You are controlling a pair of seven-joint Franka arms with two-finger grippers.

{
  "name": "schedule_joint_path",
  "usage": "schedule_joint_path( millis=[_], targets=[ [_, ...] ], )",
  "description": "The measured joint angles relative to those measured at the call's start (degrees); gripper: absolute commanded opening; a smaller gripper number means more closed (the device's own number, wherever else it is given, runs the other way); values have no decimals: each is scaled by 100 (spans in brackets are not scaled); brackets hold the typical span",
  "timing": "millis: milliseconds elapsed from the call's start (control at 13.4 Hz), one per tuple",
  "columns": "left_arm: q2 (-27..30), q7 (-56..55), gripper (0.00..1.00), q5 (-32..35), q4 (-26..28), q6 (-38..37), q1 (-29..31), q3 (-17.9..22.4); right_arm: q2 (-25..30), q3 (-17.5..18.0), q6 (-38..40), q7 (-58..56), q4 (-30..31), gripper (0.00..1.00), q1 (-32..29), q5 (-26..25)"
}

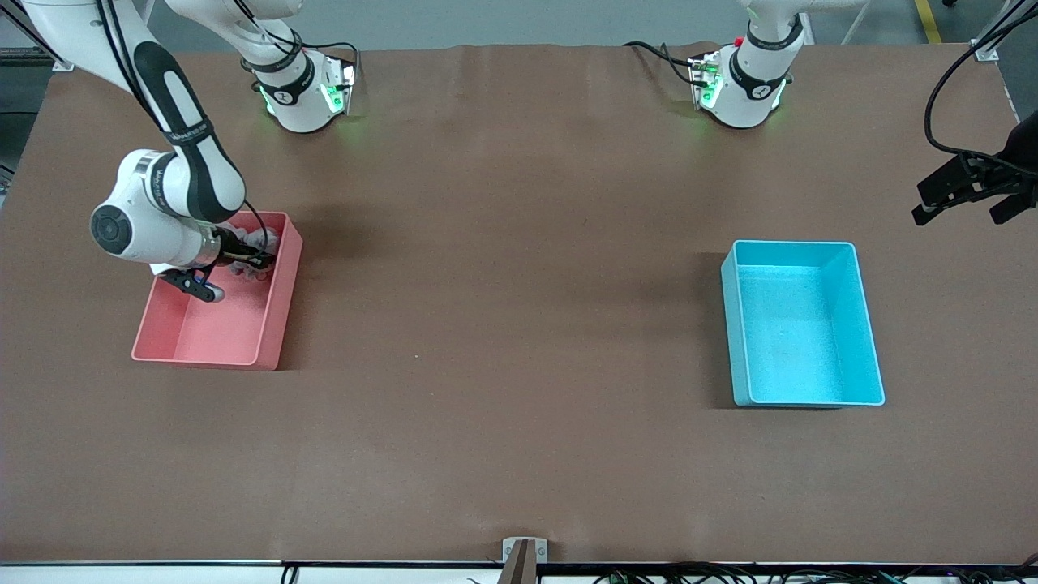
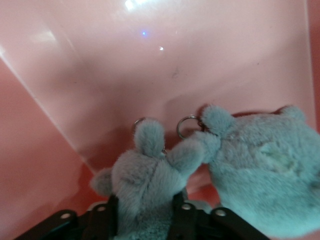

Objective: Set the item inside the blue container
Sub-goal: 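Close the right gripper on the grey plush toy and lift it, then carry the toy with the right gripper to mid-table and set it down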

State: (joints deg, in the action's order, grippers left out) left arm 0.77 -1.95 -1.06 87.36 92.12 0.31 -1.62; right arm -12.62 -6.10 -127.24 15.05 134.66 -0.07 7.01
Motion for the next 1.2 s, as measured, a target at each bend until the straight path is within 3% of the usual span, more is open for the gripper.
schedule_joint_path(
  millis=[448, 598, 822, 1195],
  targets=[
    [0, 0, 100, 0, 0, 0, 2, 3, 41, -72, 2485, 0, -1911, 5, -114, 0],
    [0, 0, 100, 0, 0, 0, 2, 3, 49, -62, 2971, 4, -2467, 5, -113, 0],
    [0, 0, 100, 0, 0, 0, 2, 3, 47, -7, 3041, 465, -2759, 5, 56, 83],
    [0, 0, 100, 0, -1, 0, 2, 5, 4, 92, 2001, 2925, -2767, 4, 1676, 577]
  ],
)
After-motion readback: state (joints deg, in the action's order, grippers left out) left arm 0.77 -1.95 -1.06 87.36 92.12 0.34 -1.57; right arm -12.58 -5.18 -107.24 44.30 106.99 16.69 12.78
